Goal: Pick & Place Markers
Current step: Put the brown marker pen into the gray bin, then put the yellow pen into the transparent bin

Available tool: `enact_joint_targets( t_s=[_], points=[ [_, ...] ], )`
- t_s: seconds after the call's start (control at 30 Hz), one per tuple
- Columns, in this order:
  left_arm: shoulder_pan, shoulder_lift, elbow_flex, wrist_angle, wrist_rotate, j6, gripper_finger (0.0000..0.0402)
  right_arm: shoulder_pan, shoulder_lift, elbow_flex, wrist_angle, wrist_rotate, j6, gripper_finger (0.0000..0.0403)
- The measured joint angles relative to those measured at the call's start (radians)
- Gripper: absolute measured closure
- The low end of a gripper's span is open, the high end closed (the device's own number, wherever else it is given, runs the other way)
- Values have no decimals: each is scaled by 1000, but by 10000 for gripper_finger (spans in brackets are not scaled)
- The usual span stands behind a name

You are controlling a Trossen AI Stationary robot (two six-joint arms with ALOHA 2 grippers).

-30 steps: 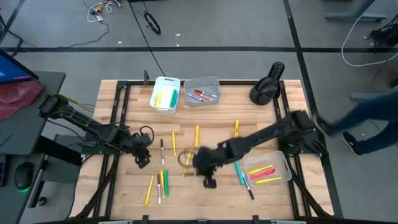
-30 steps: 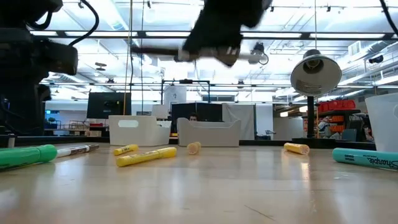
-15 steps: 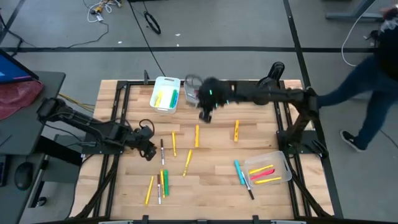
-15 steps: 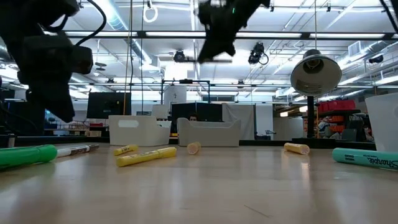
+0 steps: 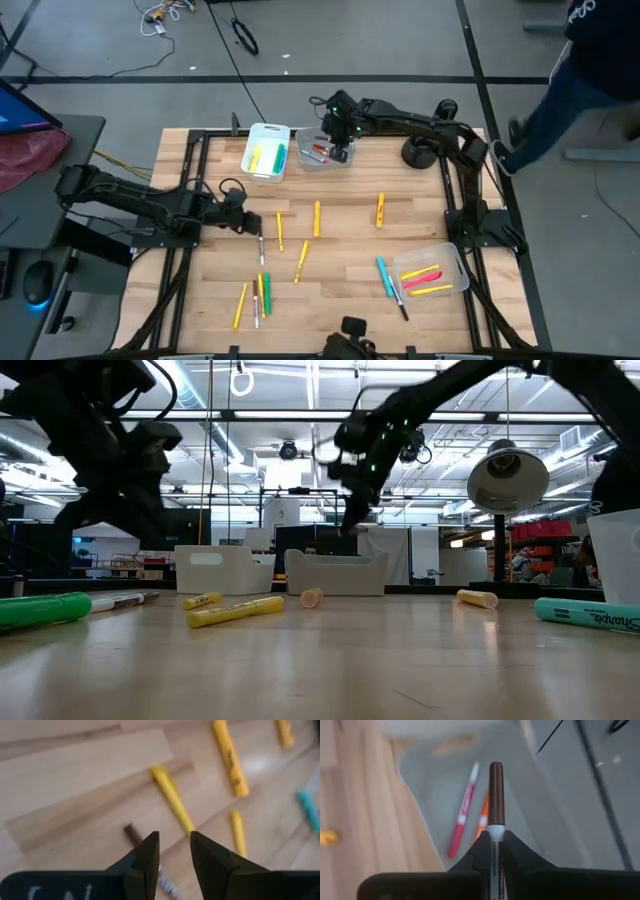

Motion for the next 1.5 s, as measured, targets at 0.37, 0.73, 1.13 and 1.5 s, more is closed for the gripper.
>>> enact_joint_targets(
  t_s=[0.37, 0.73, 1.13, 1.5],
  points=[
    [125, 0, 0, 127, -21, -53, 287, -8, 130, -1, 21, -67, -49, 368],
    [187, 0, 0, 152, -20, -55, 287, -32, 157, -1, 200, -130, 228, 313],
    [182, 0, 0, 62, 89, -153, 287, -76, 32, -1, 149, -226, 287, 234],
    [4, 0, 0, -7, 204, -373, 287, -46, -101, -1, 154, -277, 231, 246]
  ],
)
